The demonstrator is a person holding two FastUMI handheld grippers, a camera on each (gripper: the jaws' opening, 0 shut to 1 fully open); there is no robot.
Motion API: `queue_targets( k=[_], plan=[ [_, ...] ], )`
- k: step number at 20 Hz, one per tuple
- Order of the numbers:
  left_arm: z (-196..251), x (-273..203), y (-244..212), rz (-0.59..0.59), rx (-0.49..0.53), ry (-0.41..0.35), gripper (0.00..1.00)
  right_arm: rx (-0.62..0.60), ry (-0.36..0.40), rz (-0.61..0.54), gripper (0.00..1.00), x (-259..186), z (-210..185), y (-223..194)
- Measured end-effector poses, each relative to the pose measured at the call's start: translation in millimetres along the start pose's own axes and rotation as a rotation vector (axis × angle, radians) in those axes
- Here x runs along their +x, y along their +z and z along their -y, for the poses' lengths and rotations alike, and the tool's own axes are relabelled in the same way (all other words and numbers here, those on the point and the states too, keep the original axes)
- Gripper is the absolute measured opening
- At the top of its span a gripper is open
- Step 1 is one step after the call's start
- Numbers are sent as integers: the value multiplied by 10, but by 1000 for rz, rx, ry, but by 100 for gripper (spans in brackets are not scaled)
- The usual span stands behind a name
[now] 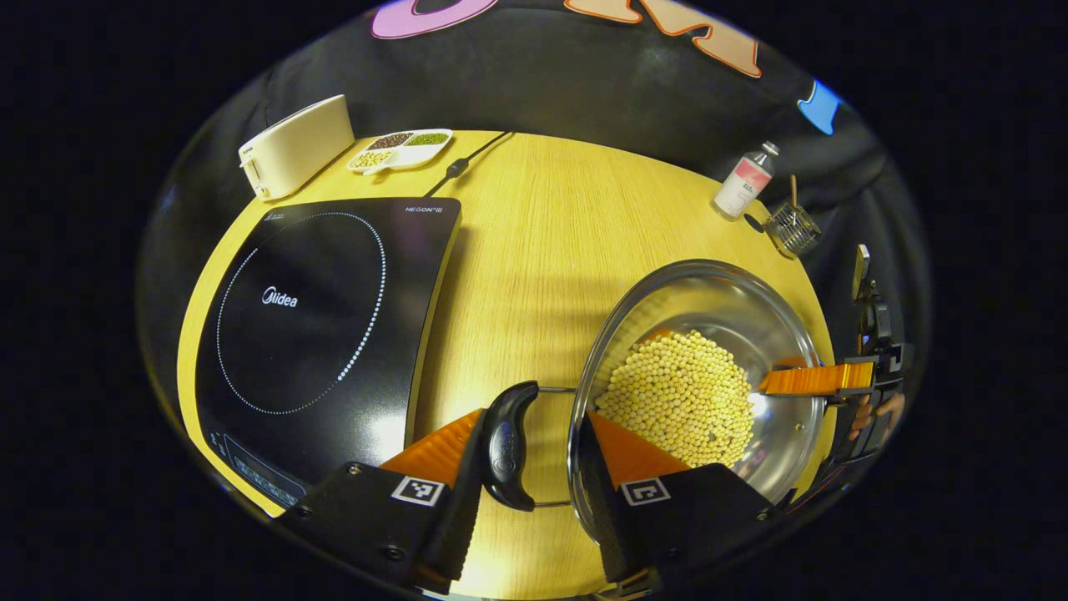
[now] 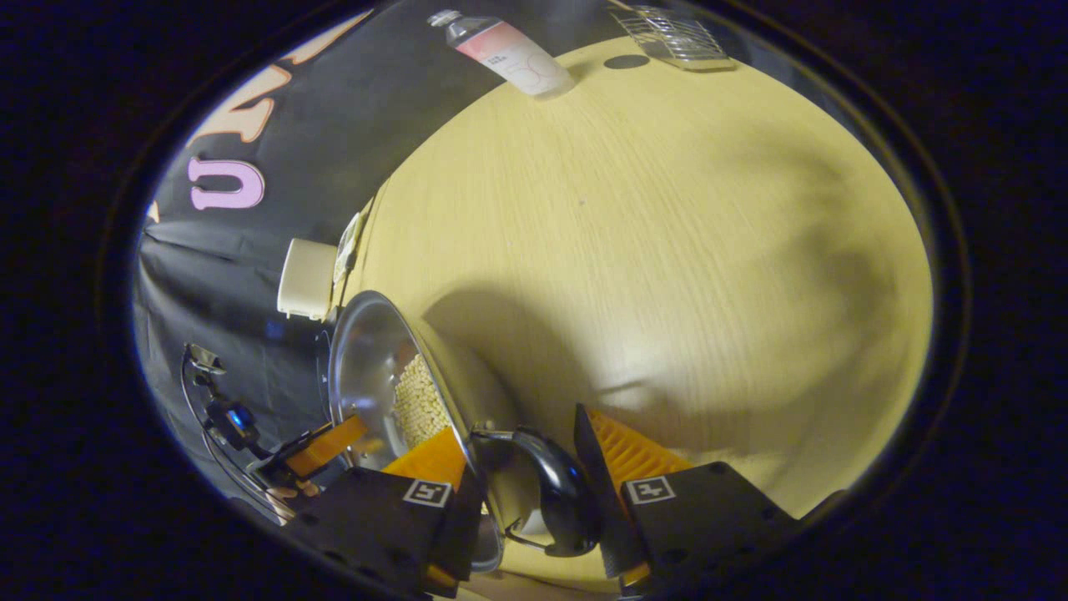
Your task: First push the handle of the pot to place it horizontally, then grasp the pot with both hands and set it on the induction cooktop.
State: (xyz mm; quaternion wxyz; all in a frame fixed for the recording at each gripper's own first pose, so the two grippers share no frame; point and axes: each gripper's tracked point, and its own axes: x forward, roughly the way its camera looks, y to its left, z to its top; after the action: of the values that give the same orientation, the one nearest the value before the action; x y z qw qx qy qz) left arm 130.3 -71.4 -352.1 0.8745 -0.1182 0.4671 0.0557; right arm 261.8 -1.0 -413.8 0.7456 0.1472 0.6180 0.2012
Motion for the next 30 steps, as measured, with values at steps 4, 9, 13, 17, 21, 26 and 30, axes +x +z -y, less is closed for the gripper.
queue_targets(
  k=[4, 9, 13, 17, 21, 26, 30],
  plan=[
    [-14, 4, 17, 3, -6, 13, 59, -54, -75, 46, 57, -64, 40, 6],
    [25, -91, -158, -37, -49, 3, 58, -117, -144, 64, 54, -192, 86, -92],
    [89, -281, -198, -34, -34, -5, 58, -103, -156, 86, 48, -449, 77, -241],
    [113, -550, -207, -36, 4, -13, 58, -68, -157, 96, 48, -703, 8, -442],
    [67, -755, -239, -57, 0, -50, 58, -60, -175, 123, 48, -881, -140, -607],
    [-282, -942, -84, -39, 55, -71, 58, -22, -180, 176, 48, -876, -543, -800],
    [-695, -1104, 131, -21, 105, -102, 58, 11, -184, 220, 48, -804, -1028, -982]
  ],
)
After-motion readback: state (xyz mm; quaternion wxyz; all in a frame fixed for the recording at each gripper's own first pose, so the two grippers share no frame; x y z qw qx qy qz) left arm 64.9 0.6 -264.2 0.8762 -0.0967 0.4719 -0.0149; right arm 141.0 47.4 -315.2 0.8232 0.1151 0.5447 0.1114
